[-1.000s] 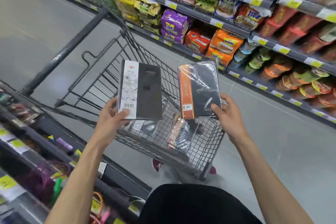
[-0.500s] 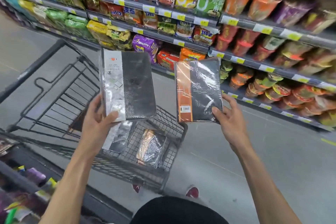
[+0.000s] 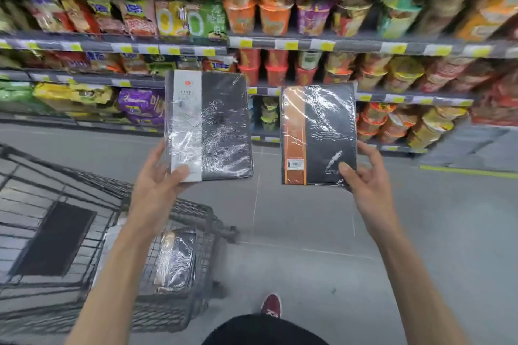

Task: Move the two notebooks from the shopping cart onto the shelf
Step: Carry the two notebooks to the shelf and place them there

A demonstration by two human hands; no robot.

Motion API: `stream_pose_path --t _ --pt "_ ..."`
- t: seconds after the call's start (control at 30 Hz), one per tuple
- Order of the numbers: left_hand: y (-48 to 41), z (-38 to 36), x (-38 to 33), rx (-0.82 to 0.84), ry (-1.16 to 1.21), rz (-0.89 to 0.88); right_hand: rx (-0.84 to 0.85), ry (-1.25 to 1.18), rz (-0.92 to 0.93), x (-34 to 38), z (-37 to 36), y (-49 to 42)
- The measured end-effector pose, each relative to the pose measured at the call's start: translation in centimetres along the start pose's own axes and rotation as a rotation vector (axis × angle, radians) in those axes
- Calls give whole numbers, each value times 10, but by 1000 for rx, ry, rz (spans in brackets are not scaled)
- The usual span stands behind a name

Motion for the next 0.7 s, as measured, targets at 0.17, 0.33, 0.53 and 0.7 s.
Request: stream_pose_path --t 0.17,0.33,0.53,0.7 --pt "-20 -81 24 170 -9 5 -168 -69 -2 -8 77 11" --pt "-34 -160 56 309 -22 39 -349 -117 -57 -21 147 27" --pt "-63 -279 95 480 -8 158 -575 -127 -93 -27 233 30" --pt "-89 -402 124 685 -7 257 -749 -134 -101 -27 299 10"
Point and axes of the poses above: each hand's wrist, its own y-axis away from the middle knuckle, its own z-axis out of the back of the hand, x = y × z, the point moved 10 cm from there along -y, towards the middle knuckle, and after that the axes turned 11 degrees about y, right-handed, at the moved point
